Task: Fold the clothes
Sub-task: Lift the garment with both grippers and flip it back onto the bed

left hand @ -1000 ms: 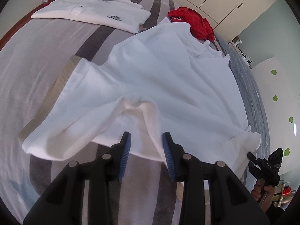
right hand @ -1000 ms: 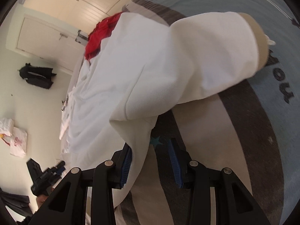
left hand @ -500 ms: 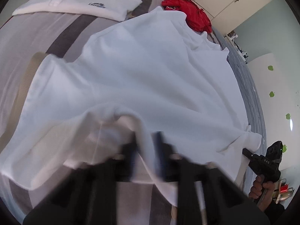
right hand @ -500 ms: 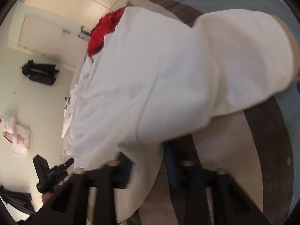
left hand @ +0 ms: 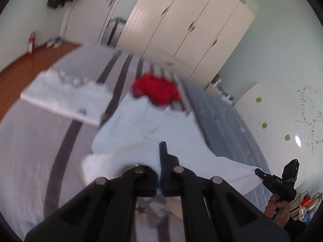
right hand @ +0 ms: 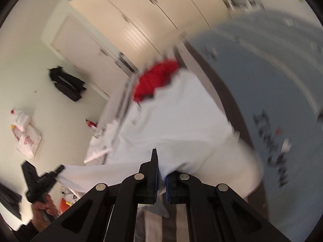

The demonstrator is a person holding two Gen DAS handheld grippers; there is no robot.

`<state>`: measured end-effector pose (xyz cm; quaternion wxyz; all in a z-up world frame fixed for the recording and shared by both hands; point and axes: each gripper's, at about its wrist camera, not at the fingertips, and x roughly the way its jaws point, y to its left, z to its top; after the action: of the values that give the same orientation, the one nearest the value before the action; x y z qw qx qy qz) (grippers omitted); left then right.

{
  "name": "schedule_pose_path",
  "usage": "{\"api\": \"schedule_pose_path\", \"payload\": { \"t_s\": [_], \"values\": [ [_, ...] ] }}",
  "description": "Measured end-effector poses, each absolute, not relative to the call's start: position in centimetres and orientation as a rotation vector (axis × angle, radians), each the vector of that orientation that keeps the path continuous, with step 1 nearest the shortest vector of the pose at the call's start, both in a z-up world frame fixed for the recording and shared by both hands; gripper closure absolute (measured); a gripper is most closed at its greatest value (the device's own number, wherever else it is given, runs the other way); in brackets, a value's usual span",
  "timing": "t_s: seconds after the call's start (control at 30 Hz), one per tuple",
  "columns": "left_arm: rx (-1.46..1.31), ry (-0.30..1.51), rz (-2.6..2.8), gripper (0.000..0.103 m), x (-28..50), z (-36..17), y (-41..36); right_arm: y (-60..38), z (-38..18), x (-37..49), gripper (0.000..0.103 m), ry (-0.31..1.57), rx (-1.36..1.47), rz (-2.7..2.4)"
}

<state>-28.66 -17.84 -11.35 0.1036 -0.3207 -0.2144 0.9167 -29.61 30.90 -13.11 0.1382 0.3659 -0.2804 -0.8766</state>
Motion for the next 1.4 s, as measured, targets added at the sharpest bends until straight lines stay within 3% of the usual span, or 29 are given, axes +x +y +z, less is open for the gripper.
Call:
{"api": "schedule_pose_path", "payload": {
  "t_s": [0.23, 0.43, 0.6, 0.73, 1.0, 1.1, 1.2, 1.4],
  "values": [
    [-0.669, -0.588, 2.765, 0.103, -21.1, 3.3, -15.5, 33.2, 1.1, -25.1, 0.099, -0.7, 0.76, -2.585],
    [-0.544, -0.561, 2.77, 0.103, -13.7, 13.9, -12.8, 35.2, 13.5, -17.9, 0.099, -0.531, 0.681, -2.625],
    [-0.525, -0.545, 2.761, 0.103, -14.3, 20.0, -11.6, 36.5, 21.1, -15.2, 0.099, -0.449, 0.682, -2.645],
    [-0.565, -0.449, 2.788, 0.103, -19.8, 20.1, -11.0, 36.3, 22.2, -19.3, 0.099, -0.394, 0.758, -2.664],
    [-0.719, -0.317, 2.813, 0.103, -37.6, 13.2, -12.2, 36.6, 14.0, -39.4, 0.099, -0.545, 1.01, -2.585],
    [-0.72, -0.374, 2.814, 0.103, -43.2, 13.2, -12.7, 36.0, 13.4, -45.8, 0.099, -0.55, 1.032, -2.629],
    [-0.604, -0.371, 2.852, 0.103, -45.6, 17.1, -12.7, 35.8, 16.4, -50.4, 0.099, -0.631, 0.951, -2.663],
    [-0.367, -0.292, 2.842, 0.103, -43.1, 24.9, -12.6, 35.2, 26.4, -50.9, 0.099, -0.518, 0.675, -2.736]
  ]
}}
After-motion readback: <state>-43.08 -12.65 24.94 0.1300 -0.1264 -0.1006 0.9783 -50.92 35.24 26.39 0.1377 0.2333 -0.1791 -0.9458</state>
